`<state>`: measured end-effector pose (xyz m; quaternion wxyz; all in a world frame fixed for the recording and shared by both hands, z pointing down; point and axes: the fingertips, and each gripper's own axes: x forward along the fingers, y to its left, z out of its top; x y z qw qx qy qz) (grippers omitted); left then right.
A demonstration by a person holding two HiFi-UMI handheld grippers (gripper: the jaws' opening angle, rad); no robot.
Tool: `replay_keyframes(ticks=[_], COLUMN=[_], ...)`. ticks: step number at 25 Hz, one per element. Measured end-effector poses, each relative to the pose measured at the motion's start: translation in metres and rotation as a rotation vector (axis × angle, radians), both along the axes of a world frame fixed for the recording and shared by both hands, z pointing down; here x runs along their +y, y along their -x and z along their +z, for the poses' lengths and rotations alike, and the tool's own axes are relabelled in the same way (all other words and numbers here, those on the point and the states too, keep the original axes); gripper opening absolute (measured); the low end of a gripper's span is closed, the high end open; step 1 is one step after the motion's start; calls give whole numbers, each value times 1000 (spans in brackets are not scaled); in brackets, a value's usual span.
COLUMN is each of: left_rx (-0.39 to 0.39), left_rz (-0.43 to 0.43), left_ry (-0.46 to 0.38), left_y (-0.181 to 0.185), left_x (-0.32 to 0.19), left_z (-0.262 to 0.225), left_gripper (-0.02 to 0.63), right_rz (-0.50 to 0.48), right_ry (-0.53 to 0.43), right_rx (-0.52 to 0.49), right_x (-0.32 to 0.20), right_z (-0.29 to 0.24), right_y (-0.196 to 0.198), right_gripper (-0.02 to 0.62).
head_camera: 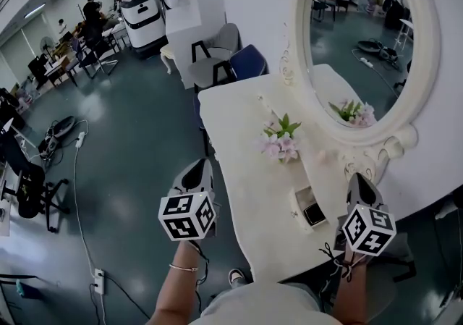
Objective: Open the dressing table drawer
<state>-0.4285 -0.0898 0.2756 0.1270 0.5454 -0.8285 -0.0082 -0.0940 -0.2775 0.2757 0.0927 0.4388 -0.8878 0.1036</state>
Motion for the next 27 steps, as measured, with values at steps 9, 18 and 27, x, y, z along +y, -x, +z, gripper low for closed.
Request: replay_keyframes(ticks=[9, 18, 27], left_rx=[-1, 26, 58], left_rz=[19, 14, -22], left_ry=[26, 45, 34], left_y=[-4, -2, 11], left_x=[-1, -2, 3], left_z=[3, 19, 24], left_gripper=[21, 21, 21], right_rz=[10, 10, 4], right_ry=[0, 21, 17], right_rx=[-4, -7, -2], right_x=[9, 5, 2], right_z=[1, 8, 4], right_y=[-6, -4, 2], right_gripper=[3, 3, 3])
